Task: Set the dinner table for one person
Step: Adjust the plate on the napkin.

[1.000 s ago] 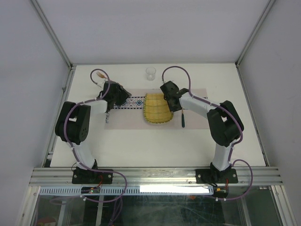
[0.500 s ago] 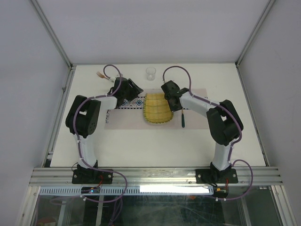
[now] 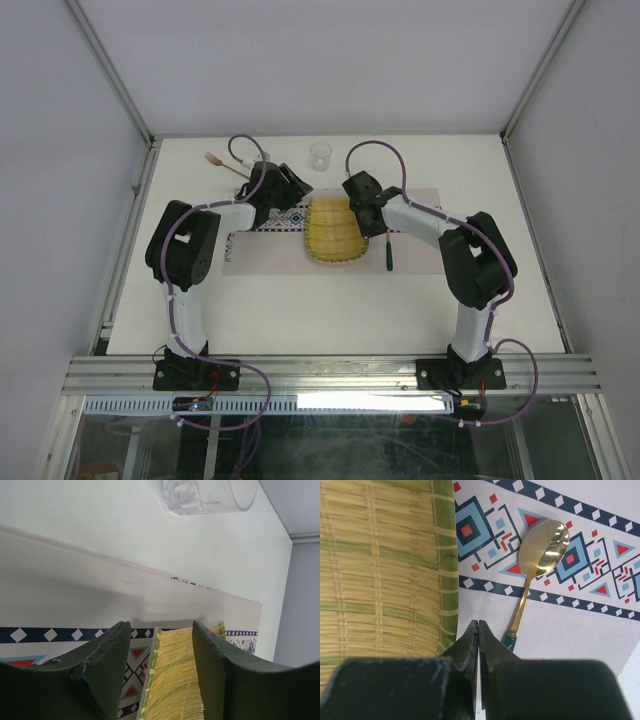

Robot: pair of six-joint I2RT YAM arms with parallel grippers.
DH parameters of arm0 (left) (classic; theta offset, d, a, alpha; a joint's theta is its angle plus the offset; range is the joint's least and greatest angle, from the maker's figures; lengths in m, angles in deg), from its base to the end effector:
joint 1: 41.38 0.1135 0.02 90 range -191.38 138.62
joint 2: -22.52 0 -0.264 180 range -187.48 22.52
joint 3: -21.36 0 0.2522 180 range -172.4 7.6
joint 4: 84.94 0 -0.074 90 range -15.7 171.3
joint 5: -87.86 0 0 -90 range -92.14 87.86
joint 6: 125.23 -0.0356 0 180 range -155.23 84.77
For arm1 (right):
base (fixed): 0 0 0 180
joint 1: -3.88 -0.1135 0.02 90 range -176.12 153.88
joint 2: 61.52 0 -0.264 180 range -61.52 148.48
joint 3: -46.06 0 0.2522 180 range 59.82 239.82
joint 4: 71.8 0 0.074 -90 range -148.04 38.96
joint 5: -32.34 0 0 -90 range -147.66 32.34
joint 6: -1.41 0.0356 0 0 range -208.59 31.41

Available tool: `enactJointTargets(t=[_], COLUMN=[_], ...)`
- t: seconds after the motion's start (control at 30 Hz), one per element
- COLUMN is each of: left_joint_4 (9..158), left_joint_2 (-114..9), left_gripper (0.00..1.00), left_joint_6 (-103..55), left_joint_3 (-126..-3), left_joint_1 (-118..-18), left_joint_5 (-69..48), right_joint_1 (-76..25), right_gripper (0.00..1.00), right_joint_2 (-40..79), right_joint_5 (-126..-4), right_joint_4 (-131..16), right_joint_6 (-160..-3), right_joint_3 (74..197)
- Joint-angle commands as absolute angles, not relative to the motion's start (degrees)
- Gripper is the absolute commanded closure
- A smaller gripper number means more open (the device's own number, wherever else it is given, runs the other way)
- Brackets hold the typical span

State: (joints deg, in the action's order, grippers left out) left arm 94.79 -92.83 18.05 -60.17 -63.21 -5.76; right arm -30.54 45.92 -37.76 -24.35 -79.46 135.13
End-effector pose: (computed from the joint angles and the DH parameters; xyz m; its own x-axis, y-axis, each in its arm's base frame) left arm 0.4014 -0.1632 0.1503 -0.6475 -0.6024 -0.4668 -0.1661 0.7094 -0.6850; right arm 0.3224 0.2062 0.1878 -0.8091 -0.3735 -0.4537 -0.2918 0.9255 -0.2416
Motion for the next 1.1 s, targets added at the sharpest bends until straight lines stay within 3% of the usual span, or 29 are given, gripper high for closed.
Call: enactJointTargets(t=[0.0, 1.07], left_joint_4=[98.6, 100.7], left_joint_2=[-93.7, -95.5], left_gripper=[0.46, 0.46], left_joint_6=[18.3, 19.9], left_joint_3=[-62.7, -64.6], left_joint_1=[-64.1, -66.5], left_joint_5=[-6.7, -7.3], right_joint_1=[-30.9, -32.6], right_gripper=[1.0, 1.0], right_joint_2=[43.7, 42.1], right_joint_5=[-39.0, -38.9], right_joint_4=[-26.2, -24.8], right_joint_6=[-78.4, -77.5], right_joint_3=[135.7, 134.7])
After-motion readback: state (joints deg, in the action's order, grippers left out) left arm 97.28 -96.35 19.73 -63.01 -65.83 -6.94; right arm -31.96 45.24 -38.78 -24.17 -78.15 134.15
